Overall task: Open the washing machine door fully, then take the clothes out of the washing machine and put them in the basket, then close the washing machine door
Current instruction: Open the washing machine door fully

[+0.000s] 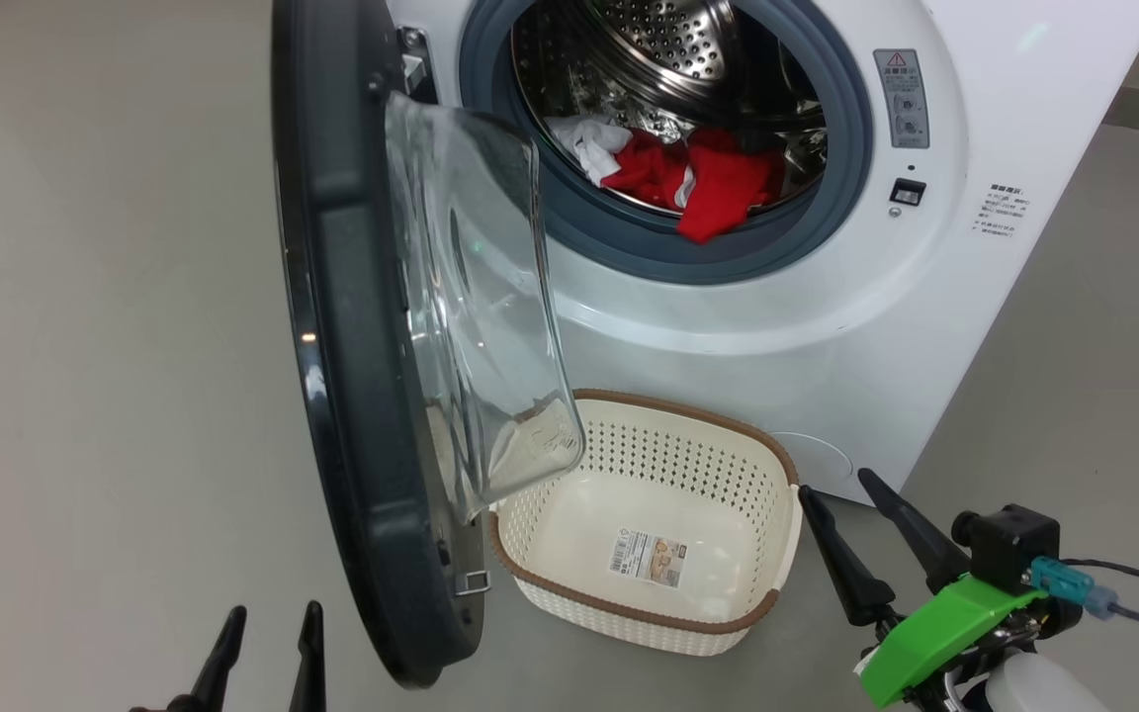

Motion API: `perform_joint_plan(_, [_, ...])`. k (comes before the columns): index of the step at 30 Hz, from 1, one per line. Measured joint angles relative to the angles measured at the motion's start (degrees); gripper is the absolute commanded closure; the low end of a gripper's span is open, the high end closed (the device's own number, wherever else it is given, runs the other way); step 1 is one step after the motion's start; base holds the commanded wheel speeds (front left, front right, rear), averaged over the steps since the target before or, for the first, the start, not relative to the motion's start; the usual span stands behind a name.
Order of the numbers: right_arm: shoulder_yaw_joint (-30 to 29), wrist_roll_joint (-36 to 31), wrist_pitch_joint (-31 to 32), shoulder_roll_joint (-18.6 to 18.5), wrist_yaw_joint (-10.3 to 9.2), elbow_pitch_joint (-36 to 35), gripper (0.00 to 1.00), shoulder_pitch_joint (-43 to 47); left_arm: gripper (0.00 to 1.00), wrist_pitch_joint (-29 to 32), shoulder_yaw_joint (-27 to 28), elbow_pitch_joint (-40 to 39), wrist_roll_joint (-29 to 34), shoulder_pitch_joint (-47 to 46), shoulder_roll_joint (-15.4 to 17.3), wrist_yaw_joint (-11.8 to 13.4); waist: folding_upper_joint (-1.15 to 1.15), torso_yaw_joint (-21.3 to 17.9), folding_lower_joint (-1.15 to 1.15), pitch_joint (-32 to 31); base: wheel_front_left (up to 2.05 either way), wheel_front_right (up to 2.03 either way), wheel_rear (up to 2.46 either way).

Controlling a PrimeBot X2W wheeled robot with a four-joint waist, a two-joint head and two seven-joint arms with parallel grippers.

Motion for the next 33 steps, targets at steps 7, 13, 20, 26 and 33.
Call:
perform_joint_plan(7, [-6.71, -9.23, -0.01, 2.5, 0.0, -3.98, 0.0, 3.54, 0.0, 0.01, -0.02, -0.29, 0.0, -0.06, 0.0, 0.0, 0.0, 0.15, 0.0, 0.43, 0.0, 0.0, 0.0])
perform_joint_plan(13, [-9.02, -12.45, -0.01, 3.97, 0.01, -2.23, 0.0, 6.24, 0.0, 0.01, -0.09, -0.27, 0.0, -0.35, 0.0, 0.01, 0.0, 0.34, 0.0, 0.5, 0.0, 0.0, 0.0])
perform_joint_plan(20, [-9.69, -14.67, 0.0, 4.44, 0.01, -0.96, 0.0, 7.23, 0.0, 0.01, -0.23, -0.26, 0.0, -0.41, 0.0, 0.01, 0.0, 0.56, 0.0, 0.39, 0.0, 0.0, 0.0])
perform_joint_plan(26, [-10.6, -15.45, 0.0, 4.77, 0.01, -1.22, 0.0, 7.24, 0.0, 0.01, -0.23, -0.26, 0.0, -0.41, 0.0, 0.02, 0.0, 0.44, 0.0, 0.36, 0.0, 0.0, 0.0])
perform_joint_plan(33, [-10.68, -15.89, 0.0, 5.23, 0.01, -1.81, 0.0, 7.24, 1.0, 0.01, 0.65, -1.79, -1.78, -0.54, -0.02, 0.03, 0.0, 0.36, 0.0, 0.18, 0.0, 0.0, 0.0])
